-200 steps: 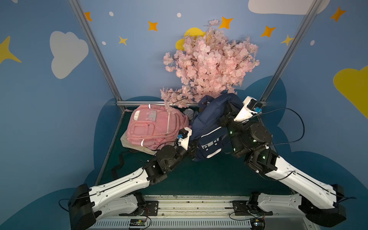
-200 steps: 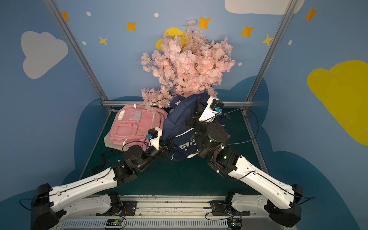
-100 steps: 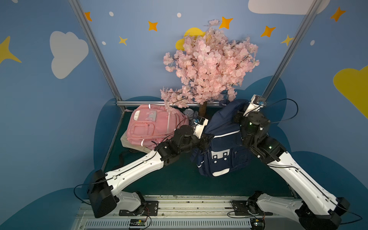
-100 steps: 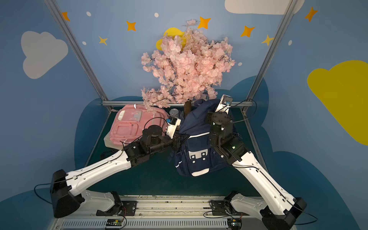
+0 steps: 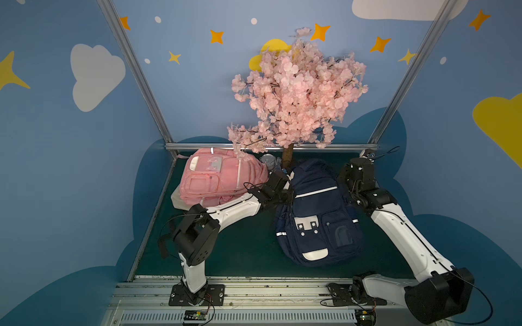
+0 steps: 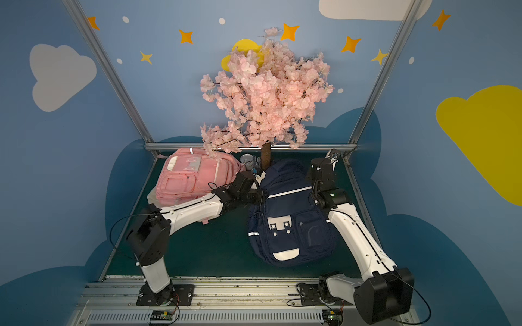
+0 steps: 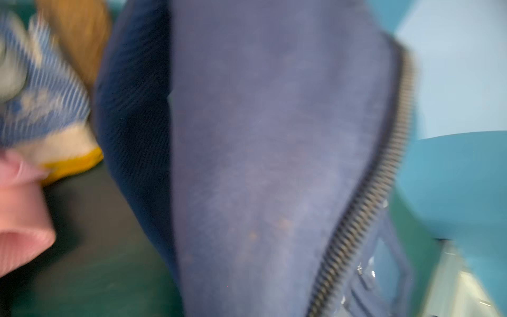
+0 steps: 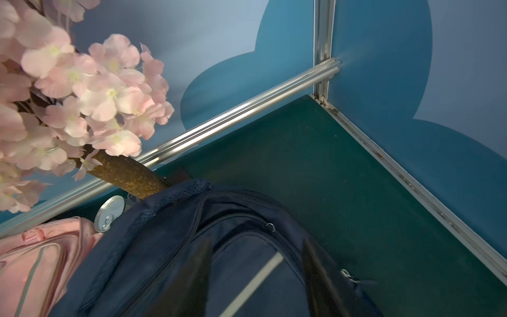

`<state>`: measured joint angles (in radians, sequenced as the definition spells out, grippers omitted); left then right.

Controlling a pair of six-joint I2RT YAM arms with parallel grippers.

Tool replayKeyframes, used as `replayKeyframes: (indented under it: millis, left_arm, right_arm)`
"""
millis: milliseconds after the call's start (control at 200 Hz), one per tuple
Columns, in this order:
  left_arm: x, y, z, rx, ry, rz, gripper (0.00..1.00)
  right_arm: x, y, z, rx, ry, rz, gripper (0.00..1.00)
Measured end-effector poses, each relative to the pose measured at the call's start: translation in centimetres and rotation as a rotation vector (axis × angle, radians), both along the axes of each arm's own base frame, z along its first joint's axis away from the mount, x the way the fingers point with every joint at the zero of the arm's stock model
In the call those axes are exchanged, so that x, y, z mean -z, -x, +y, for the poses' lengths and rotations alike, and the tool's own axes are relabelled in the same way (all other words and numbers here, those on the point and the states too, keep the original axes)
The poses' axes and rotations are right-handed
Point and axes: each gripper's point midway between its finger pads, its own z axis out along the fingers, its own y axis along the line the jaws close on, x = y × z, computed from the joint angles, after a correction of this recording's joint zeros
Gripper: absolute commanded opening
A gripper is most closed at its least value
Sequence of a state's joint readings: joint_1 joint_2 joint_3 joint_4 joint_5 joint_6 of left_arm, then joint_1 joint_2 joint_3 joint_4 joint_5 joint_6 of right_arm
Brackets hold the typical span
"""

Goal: Zip up the backpack
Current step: Place the backpack at the center of the board.

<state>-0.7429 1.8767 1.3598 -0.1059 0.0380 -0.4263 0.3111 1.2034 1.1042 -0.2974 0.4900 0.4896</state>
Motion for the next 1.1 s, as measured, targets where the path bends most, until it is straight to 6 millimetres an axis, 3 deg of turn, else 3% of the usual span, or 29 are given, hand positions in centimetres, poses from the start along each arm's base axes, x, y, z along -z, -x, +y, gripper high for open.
replayKeyframes:
  millis: [90,215,466,671,831,891,1021,1101]
  left_arm:
    - [2.3,-1.2,0.2,-0.035,-0.033,0.051,0.02]
    - [2.4,-2.3,-0.6,-0.049,-0.025,0.061,0.02]
    - [3.5,-5.6,-3.5,-0.082,0.010,0.081,0.03]
    - [3.7,-9.1,-6.6,-0.097,0.047,0.075,0.02]
    - [3.6,-11.3,-9.0,-0.092,0.089,0.070,0.04]
    - [3.6,-11.9,-10.0,-0.088,0.105,0.069,0.11]
    - [3.3,-13.2,-12.3,-0.078,0.151,0.043,0.46]
    - [3.2,-13.9,-13.4,-0.085,0.176,0.023,0.59]
  right_arm:
    - [0.9,1.2,0.4,-0.041,-0.019,0.020,0.69]
    - [3.1,2.9,1.6,-0.119,-0.079,0.066,0.68]
    - [13.8,8.3,3.8,-0.207,-0.210,0.373,0.67]
    - [18.4,12.2,3.8,-0.206,-0.286,0.488,0.67]
    - [22.9,13.0,2.5,-0.122,-0.373,0.589,0.63]
    - [23.6,12.3,1.5,-0.063,-0.420,0.597,0.62]
    - [23.6,10.3,-1.5,0.056,-0.509,0.568,0.62]
    - [23.6,9.5,-3.4,0.116,-0.551,0.544,0.62]
